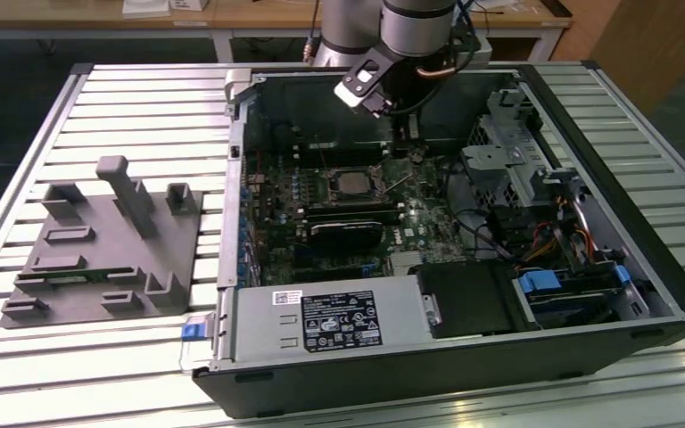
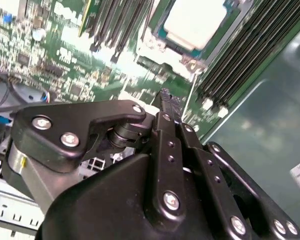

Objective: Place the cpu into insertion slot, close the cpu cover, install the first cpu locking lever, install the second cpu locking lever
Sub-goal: 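Close the cpu cover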

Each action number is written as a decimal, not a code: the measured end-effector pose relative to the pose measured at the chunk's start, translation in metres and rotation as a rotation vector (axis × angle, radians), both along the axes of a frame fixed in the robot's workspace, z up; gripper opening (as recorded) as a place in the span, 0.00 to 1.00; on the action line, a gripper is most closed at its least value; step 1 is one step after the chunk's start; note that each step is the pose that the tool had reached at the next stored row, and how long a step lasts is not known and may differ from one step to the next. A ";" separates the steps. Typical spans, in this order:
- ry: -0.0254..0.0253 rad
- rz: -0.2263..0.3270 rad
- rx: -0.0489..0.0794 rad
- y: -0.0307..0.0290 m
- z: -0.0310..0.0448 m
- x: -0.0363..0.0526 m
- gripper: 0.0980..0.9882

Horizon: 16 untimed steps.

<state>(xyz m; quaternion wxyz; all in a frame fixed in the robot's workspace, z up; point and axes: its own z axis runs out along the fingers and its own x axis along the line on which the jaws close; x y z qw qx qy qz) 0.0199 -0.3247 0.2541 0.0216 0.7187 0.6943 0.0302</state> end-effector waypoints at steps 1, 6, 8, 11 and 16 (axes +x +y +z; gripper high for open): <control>0.0000 0.000 0.000 0.0000 0.0000 0.0028 0.01; 0.0001 0.000 0.000 0.0000 0.0000 0.0161 0.01; 0.0002 0.000 0.000 0.0000 0.0000 0.0214 0.01; 0.0003 0.000 0.000 0.0000 0.0000 0.0297 0.01; 0.0003 0.000 0.000 0.0000 -0.0004 0.0383 0.01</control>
